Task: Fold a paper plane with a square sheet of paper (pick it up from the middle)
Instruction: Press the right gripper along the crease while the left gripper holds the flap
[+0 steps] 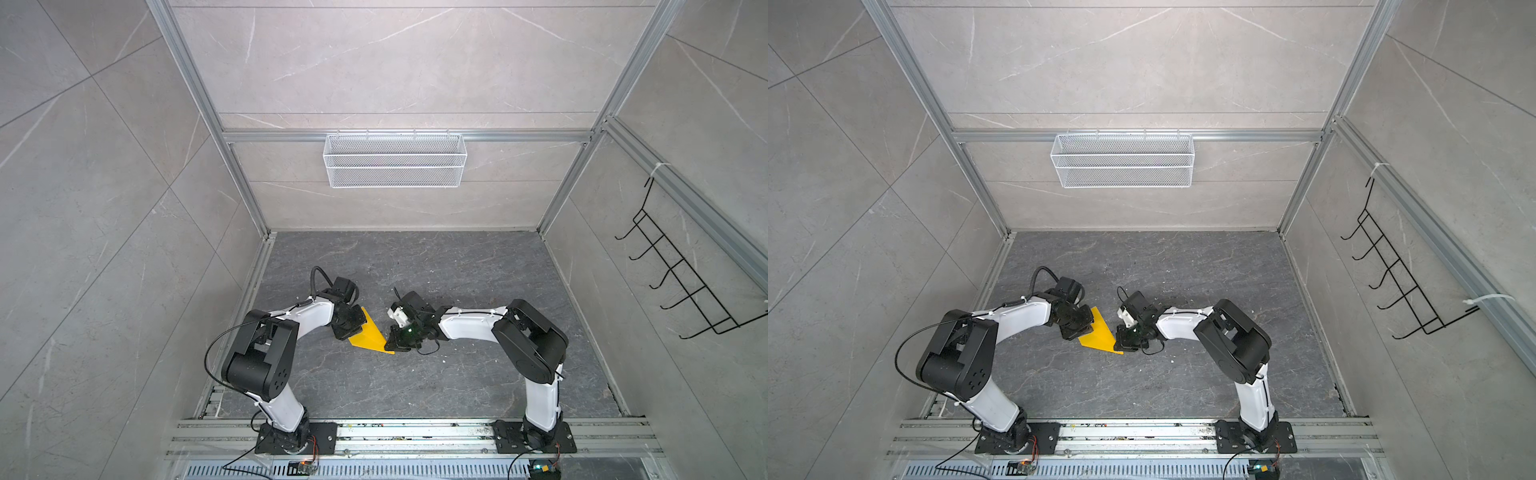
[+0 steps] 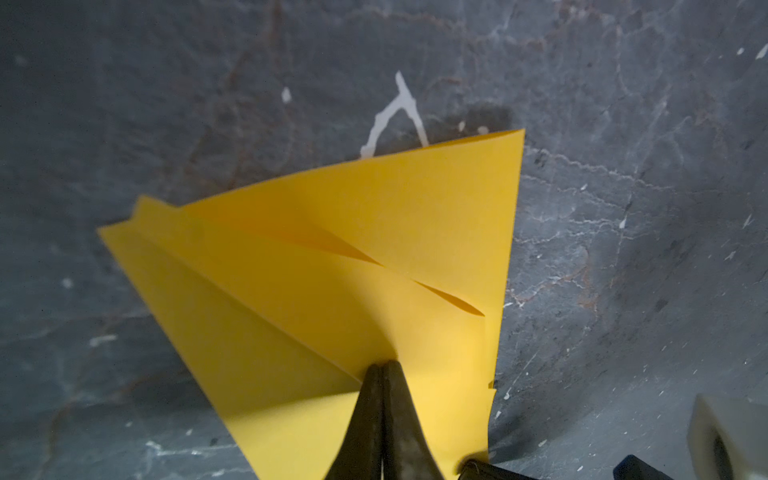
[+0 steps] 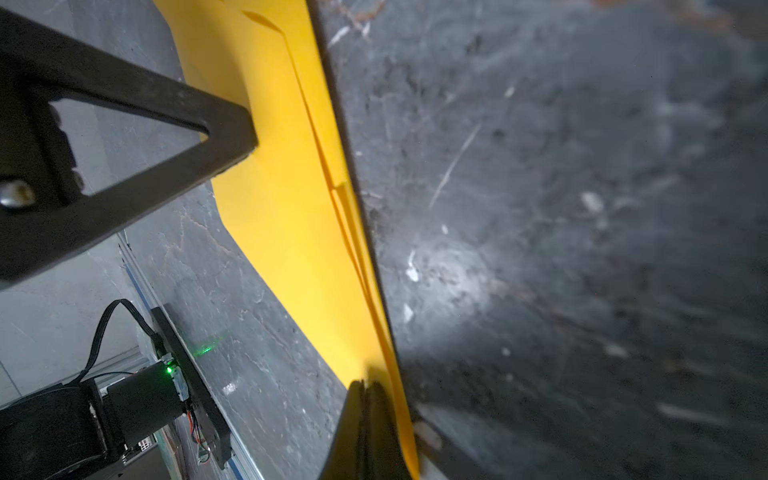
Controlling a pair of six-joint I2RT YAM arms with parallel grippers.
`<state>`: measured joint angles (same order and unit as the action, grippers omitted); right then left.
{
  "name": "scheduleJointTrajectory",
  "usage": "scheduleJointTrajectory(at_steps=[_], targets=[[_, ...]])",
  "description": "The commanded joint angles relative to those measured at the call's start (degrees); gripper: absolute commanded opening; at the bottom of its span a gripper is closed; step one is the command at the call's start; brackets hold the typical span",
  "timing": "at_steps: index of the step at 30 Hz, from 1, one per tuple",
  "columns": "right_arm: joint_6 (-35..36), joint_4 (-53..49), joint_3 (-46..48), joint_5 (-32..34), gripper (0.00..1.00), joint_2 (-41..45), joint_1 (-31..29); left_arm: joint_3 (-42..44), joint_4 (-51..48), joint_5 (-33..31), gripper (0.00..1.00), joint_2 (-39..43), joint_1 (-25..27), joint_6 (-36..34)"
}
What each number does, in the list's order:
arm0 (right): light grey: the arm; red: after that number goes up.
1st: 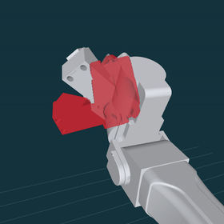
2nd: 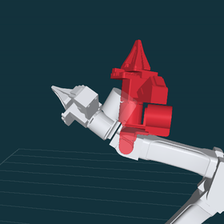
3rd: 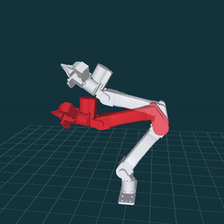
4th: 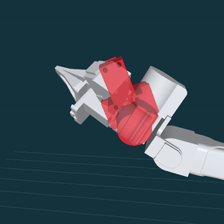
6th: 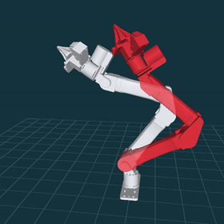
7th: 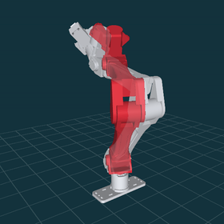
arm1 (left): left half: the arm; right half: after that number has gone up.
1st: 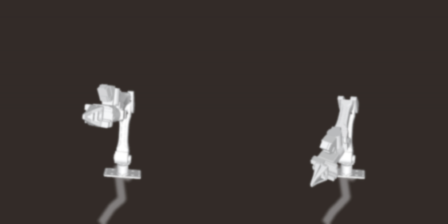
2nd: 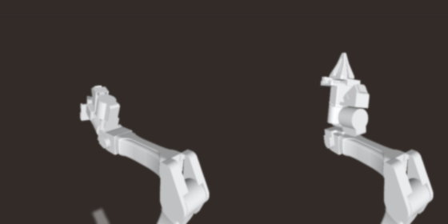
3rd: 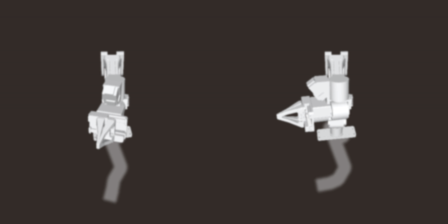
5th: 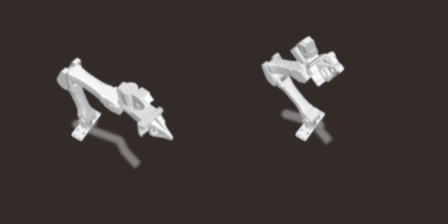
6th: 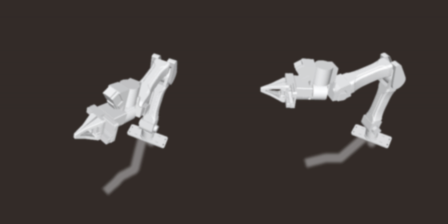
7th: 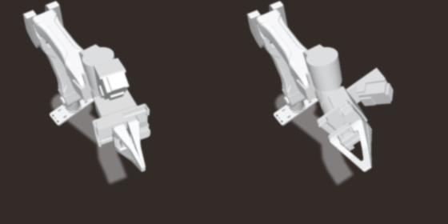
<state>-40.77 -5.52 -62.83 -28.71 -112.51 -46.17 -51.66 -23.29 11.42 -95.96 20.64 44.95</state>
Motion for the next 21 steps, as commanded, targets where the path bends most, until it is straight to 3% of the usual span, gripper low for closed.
scheduleJointTrajectory(at_steps=[1, 21], targets=[[-1.04, -6.16, 3.24, 4.35, 0.0, -0.03, 1.2, 0.52, -3.77, -5.69, 0.07, -2.75, -0.01, -0.8], [0.72, -8.74, 8.16, 2.82, 0.0, 2.9, 1.46, 0.03, -3.95, -5.92, 0.07, -2.83, -0.01, -1.07]])
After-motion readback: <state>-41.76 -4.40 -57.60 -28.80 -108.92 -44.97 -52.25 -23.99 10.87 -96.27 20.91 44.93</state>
